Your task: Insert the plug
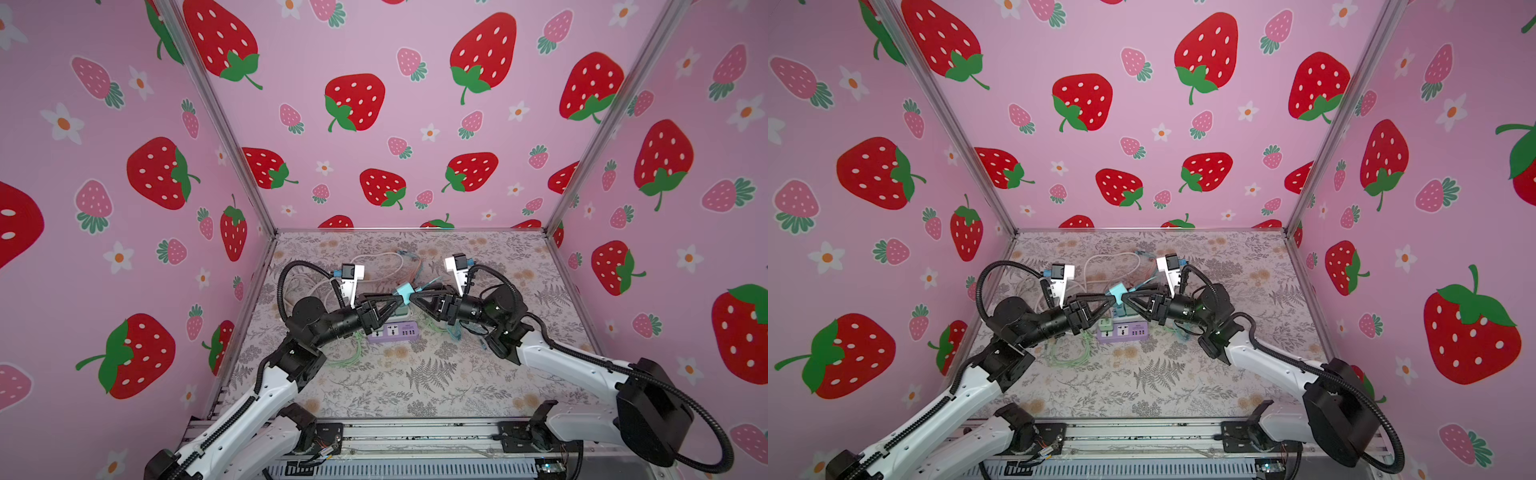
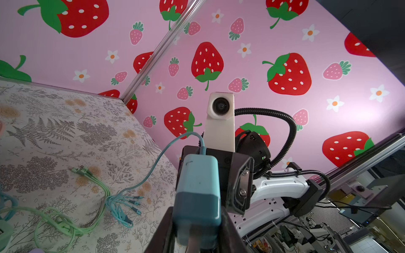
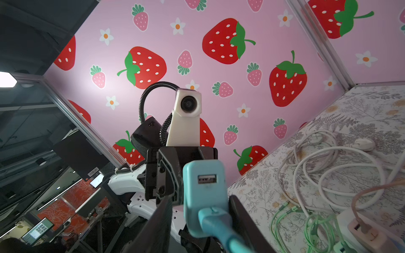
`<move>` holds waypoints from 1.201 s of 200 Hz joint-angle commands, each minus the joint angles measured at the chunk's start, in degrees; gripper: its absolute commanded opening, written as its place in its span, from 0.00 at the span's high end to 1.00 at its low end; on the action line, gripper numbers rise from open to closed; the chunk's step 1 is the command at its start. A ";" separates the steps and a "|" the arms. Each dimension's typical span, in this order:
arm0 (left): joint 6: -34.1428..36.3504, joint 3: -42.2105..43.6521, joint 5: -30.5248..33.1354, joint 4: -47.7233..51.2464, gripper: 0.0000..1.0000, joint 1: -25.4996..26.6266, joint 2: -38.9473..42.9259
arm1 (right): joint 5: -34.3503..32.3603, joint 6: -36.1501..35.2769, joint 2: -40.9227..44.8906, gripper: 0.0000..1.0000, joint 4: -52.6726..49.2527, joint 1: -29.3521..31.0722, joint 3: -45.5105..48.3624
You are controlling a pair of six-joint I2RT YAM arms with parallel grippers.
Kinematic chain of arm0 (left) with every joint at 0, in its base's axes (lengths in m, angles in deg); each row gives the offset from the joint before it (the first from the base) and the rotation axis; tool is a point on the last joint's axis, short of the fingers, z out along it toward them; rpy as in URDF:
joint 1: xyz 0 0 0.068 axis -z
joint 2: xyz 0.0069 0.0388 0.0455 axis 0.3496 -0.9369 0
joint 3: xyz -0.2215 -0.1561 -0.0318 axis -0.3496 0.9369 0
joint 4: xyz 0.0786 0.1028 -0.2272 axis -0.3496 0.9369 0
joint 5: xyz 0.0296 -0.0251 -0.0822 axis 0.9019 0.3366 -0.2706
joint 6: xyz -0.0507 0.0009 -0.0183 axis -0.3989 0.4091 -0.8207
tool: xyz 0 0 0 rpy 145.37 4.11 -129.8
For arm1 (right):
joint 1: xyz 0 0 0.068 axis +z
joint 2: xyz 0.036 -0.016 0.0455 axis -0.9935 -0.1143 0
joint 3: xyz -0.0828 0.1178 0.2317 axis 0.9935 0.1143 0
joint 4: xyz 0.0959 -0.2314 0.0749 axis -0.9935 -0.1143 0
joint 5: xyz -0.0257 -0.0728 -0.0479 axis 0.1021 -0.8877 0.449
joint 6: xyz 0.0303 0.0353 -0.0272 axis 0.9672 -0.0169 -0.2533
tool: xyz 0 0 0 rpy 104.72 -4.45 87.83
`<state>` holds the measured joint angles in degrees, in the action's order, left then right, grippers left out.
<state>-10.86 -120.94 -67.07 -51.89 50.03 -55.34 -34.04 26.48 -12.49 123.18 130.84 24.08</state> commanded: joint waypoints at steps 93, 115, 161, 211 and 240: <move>-1.13 -0.29 -2.24 -3.04 1.00 -0.03 -0.96 | 0.56 -0.78 -0.52 0.62 1.59 0.67 -1.89; -1.20 -0.36 -2.48 -2.69 1.00 -0.04 -1.23 | 0.63 -1.12 -0.52 0.69 1.28 0.75 -1.94; 1.73 -2.59 -1.95 6.00 0.80 -0.07 -0.34 | -0.10 -5.72 0.97 0.87 -4.33 0.61 -2.35; 3.10 -1.98 1.50 12.89 0.41 -0.78 3.59 | 0.40 -16.44 3.11 0.92 -18.98 -3.44 -5.14; 5.24 -1.69 3.80 20.20 0.39 -1.72 6.97 | 0.51 -25.03 3.97 0.93 -28.08 -6.29 -7.70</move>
<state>-7.95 -121.77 -65.71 -38.31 49.24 -51.16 -33.87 10.88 -10.59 103.75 126.27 19.93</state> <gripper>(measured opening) 0.606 0.289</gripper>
